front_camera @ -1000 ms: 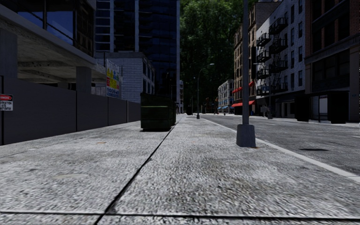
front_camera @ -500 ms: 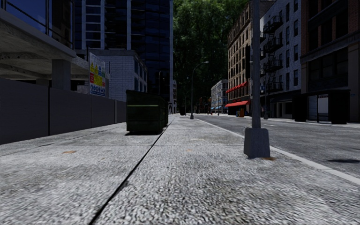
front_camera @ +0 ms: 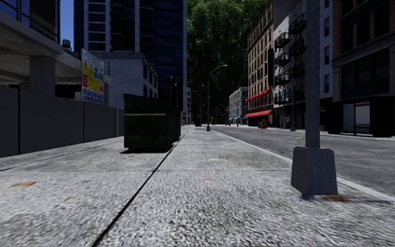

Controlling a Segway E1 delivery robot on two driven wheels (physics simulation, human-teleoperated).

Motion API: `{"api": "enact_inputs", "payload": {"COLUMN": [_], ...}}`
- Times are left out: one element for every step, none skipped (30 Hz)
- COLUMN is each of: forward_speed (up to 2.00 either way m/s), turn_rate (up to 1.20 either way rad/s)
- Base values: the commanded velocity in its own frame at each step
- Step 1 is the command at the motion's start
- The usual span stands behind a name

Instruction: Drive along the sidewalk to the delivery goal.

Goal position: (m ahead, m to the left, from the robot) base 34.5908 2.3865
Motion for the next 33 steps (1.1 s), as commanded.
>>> {"api": "enact_inputs", "payload": {"forward_speed": [2.00,2.00,2.00,2.00,2.00,2.00,2.00,2.00,2.00,2.00,2.00,2.00,2.00,2.00,2.00,2.00,2.00,2.00,2.00,2.00,2.00,2.00,2.00,2.00,2.00,2.00,2.00,2.00,2.00,2.00,2.00,2.00,2.00], "turn_rate": [0.00,0.00,0.00,0.00,0.00,0.00,0.00,0.00,0.00,0.00,0.00,0.00,0.00,0.00,0.00,0.00,0.00,0.00,0.00,0.00,0.00,0.00,0.00,0.00,0.00,0.00,0.00,0.00,0.00,0.00,0.00,0.00,0.00]}}
